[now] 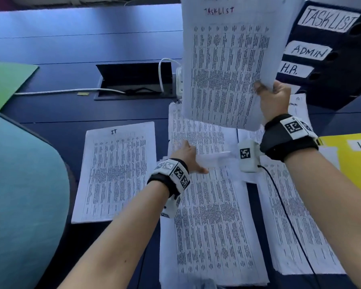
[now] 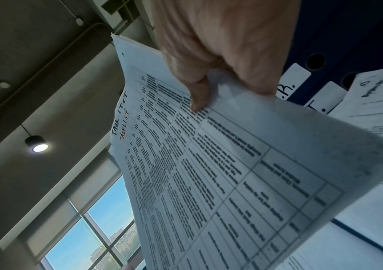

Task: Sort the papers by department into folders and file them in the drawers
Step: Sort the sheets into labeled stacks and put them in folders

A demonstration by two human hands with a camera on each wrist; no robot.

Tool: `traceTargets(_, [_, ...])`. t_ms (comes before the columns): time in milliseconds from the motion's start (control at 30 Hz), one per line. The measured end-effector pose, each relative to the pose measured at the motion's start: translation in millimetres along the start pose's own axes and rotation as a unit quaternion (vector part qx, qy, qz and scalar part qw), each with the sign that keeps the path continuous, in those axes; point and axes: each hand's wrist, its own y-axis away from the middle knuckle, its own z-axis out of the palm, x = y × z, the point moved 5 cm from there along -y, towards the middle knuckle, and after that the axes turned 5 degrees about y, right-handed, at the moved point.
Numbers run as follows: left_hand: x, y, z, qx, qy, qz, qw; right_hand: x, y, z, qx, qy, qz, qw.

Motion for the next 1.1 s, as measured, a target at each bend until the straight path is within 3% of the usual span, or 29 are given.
traceTargets(200, [10, 11, -1, -0.062, 0.014, -0.010, 0.998, 9, 5, 4, -0.028, -0.031, 0.028, 0.999])
traceTargets(467, [30, 47, -19, -0.061, -0.033, 0.108, 0.992, 41, 22, -1, -0.133, -0.049, 0.118, 0.983])
traceTargets(567, [28, 56, -22, -0.045, -0.036, 0.112, 0.992, 58, 36, -5, -0.195, -0.057, 0.190, 0.960])
traceTargets(700, [28, 53, -23, -0.037, -0.051, 0.128, 0.990, 81, 63, -3, -0.301, -0.041, 0.285, 0.909])
traceTargets(867, [24, 38, -14, -0.024, -0.083, 0.132, 0.987, 106, 83, 8, -0.385, 0.064, 0.313, 0.866])
traceTargets(967, [20, 29, -9, -0.016, -0.072, 0.124, 0.990, 124, 76, 12, -0.393, 0.138, 0.288, 0.862])
traceTargets(1100, [16, 20, -2, 0.002, -0.063, 0.110, 0.992, 129, 73, 12, -0.362, 0.128, 0.301, 0.873])
